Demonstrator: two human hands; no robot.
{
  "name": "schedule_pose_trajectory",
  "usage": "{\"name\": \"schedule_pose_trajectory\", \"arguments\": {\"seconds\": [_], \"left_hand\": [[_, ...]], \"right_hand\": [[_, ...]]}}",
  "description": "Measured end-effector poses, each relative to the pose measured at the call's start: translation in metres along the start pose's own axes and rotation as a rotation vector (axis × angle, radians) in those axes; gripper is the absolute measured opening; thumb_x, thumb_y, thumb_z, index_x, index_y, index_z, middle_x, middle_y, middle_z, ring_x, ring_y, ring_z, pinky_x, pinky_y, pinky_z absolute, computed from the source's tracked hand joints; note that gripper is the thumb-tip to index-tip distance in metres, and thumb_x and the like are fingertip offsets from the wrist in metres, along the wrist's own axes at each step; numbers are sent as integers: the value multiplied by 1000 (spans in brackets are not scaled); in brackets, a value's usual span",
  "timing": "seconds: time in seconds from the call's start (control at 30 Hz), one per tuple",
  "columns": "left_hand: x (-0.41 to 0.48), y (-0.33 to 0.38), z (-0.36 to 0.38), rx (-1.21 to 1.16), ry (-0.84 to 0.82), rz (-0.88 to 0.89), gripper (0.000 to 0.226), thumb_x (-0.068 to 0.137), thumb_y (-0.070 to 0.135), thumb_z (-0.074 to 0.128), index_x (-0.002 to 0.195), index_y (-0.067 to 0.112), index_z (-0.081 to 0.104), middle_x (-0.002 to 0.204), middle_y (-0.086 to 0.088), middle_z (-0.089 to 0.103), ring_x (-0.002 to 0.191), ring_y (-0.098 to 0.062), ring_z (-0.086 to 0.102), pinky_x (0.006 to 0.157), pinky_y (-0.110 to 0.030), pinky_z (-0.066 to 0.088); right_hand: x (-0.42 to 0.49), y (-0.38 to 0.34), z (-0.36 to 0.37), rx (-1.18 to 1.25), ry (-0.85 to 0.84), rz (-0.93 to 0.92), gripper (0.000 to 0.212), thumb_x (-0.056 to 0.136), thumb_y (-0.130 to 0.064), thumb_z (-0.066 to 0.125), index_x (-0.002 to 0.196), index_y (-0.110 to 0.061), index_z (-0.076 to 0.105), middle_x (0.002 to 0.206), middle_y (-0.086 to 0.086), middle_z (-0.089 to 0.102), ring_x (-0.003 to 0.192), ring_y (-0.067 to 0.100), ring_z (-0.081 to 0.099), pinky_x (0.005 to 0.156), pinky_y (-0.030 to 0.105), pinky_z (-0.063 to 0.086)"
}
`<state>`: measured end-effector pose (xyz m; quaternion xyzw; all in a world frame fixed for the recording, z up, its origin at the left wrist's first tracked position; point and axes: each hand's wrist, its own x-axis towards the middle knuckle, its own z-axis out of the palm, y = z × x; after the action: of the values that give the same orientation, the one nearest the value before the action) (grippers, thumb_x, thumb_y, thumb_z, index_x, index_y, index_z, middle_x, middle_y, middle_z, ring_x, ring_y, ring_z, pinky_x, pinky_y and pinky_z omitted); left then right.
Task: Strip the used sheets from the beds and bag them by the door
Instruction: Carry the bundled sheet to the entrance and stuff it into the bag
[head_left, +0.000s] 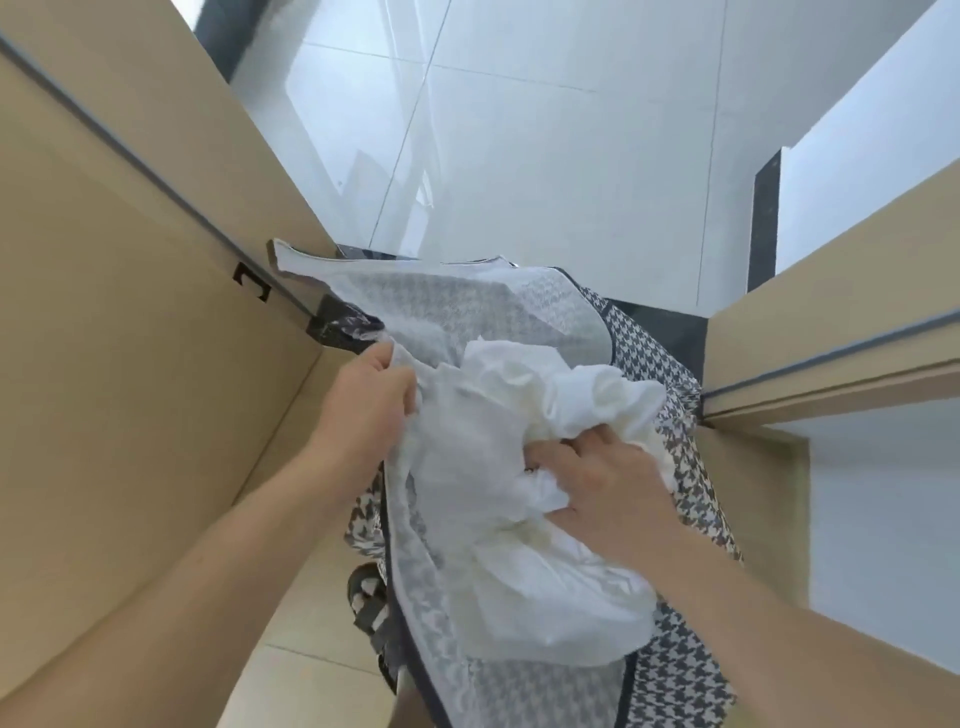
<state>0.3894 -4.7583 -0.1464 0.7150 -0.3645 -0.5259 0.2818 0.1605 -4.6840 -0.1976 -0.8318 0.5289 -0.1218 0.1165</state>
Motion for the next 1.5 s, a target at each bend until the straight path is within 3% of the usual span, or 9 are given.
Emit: {"name": "schedule_pose_trajectory", "arguments": {"seconds": [0.1,0.2,0.33,0.47,0.77,0.9,0.97,1.2,1.5], "left_hand": [[-8,-4,-3,-47,-6,-76,16,46,8,41,60,12,35,69,-7,33,61,-23,23,58,-40,18],[8,-17,-31,-66,63,-95,16,55,3,41,70,6,44,69,-8,41,65,-26,28,56,-40,25],[31,-46,-71,179,106,-126,24,61,1,43,81,-2,53,83,-7,51,72,-23,36,59,-37,28],[39,-85,-82,234,157,-203,33,72,-4,42,100,-3,60,84,-12,57,73,-25,47,66,-40,37],[43,-147,-55,526,183,-103,19,92,8,39,76,15,45,71,-3,49,60,-20,40,55,-34,28],[58,-168,-36,557,215,-97,34,88,6,38,115,4,60,107,-19,64,96,-41,58,72,-46,46],[63,-173,-27,548,246,-87,40,87,4,37,122,-6,54,119,-28,59,105,-49,54,80,-57,47],[75,-179,-11,454,262,-30,9,82,0,37,75,3,42,67,-5,42,55,-16,32,51,-31,25],[42,-119,-22,397,197,37,27,92,19,47,69,16,31,65,-1,30,53,-11,24,52,-30,21]], "right_hand": [[6,-30,20,-12,-168,81,46,53,-32,87,96,-32,70,85,0,64,80,30,62,48,37,52],[14,-37,51,68,-482,99,45,87,-33,65,131,-38,56,133,2,57,124,31,49,90,42,48],[4,-30,85,450,-865,161,38,102,-23,43,136,-32,59,147,-8,51,136,12,42,109,24,31],[-26,-23,101,591,-699,404,37,101,-21,44,130,-36,61,133,-22,59,116,-8,49,92,4,31],[-49,33,174,372,-331,855,34,104,-21,39,132,-16,59,129,3,63,114,22,58,92,34,45],[-34,71,209,307,-142,1048,37,102,-11,40,136,-11,52,130,11,59,118,33,54,96,46,47],[-31,90,225,325,-221,1127,44,99,-7,42,142,-12,46,134,14,57,121,37,52,97,47,46],[-39,110,261,151,-720,934,32,93,-14,48,122,-20,60,122,10,64,107,31,59,93,43,50],[-38,76,158,616,107,1326,16,98,-30,49,100,-18,60,85,2,61,79,29,59,63,37,41]]}}
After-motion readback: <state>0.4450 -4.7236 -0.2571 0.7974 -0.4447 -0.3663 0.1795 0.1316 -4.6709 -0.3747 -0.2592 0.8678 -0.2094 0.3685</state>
